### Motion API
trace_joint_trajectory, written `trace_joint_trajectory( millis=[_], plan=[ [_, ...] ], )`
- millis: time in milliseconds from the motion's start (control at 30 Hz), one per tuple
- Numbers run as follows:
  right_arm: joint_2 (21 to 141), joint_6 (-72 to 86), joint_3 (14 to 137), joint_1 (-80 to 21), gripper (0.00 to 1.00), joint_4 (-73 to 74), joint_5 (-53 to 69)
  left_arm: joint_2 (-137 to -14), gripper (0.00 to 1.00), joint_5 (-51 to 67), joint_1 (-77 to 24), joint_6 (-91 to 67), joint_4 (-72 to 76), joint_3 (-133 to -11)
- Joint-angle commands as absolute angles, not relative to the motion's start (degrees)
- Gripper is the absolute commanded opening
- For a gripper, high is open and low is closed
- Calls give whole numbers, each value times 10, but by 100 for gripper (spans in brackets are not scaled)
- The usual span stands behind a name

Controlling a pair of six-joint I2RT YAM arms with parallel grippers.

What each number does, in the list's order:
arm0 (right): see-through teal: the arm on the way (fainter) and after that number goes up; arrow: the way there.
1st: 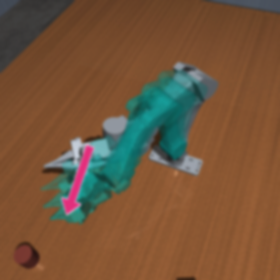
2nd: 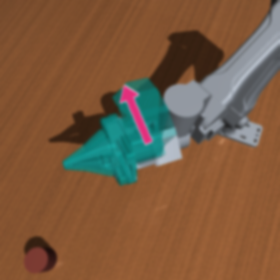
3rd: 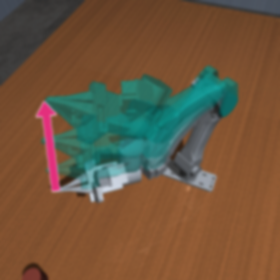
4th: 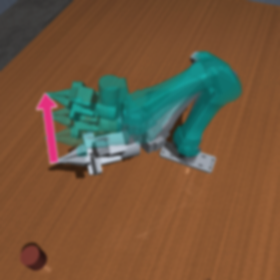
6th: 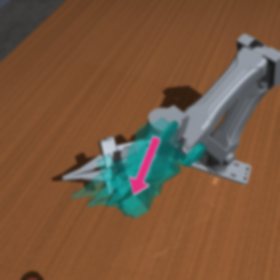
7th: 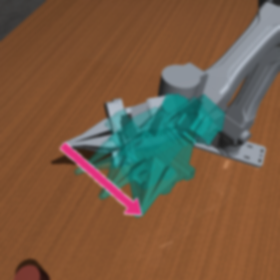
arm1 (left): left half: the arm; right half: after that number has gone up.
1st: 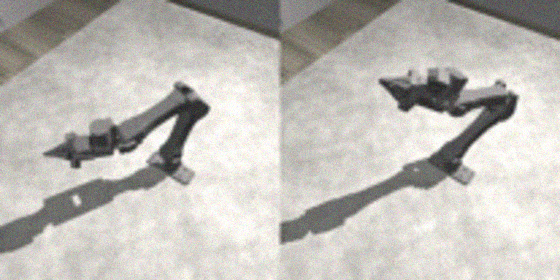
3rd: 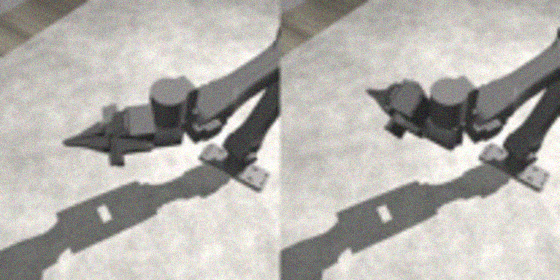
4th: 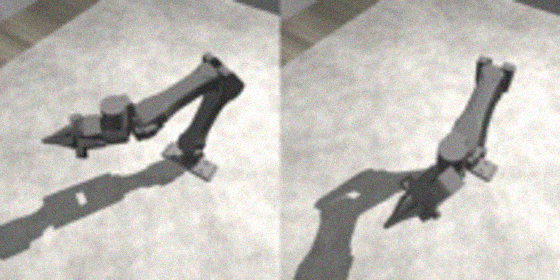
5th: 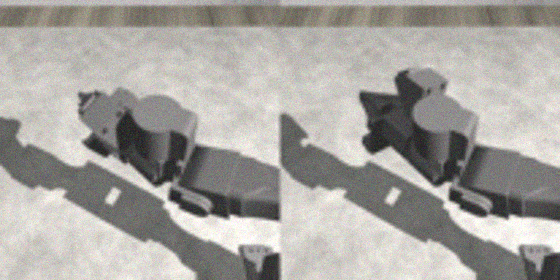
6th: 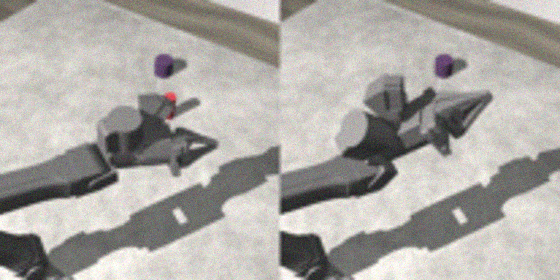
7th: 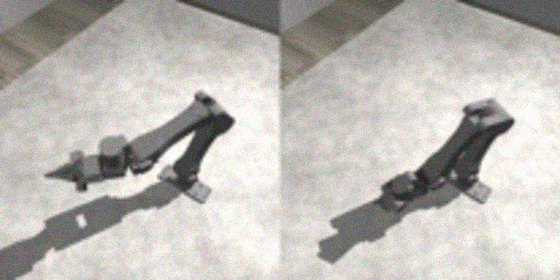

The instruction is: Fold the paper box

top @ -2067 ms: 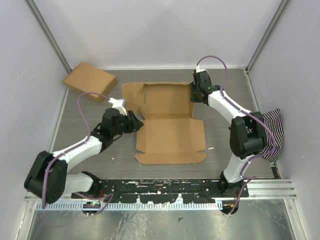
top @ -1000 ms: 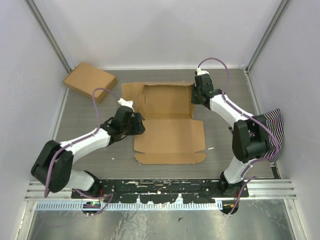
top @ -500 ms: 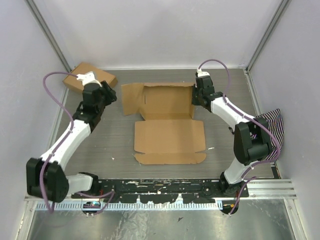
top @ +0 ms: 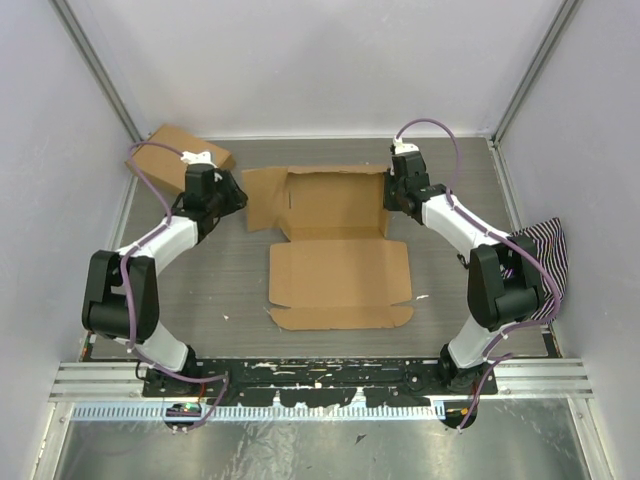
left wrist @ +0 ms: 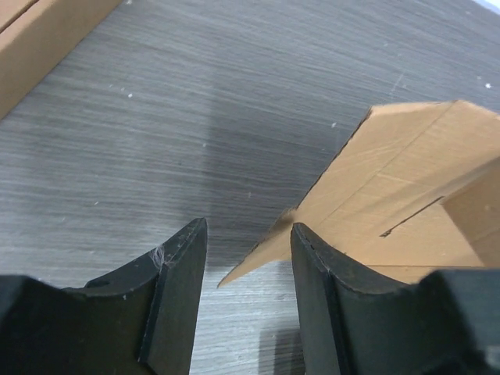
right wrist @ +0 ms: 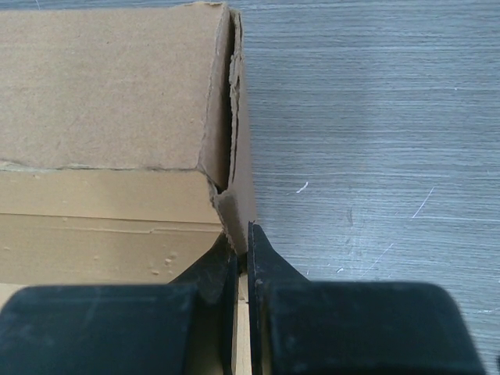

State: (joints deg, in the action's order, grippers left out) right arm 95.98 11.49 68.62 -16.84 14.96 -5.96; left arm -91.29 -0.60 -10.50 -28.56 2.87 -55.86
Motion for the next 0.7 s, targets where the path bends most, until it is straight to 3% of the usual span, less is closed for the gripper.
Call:
trace_joint_trajectory(
  millis=[0,500,667],
  plan=[
    [967,112,667,-173,1,216,-25,-920,54,31,-103,-270,102,-547],
    [969,106,676,-172,1,224,-31,-844,55,-45,-70,-282,123,-497],
    [967,103,677,-172,1,224,-19,-918,53,18,-70,-291,132,-533]
  ],
)
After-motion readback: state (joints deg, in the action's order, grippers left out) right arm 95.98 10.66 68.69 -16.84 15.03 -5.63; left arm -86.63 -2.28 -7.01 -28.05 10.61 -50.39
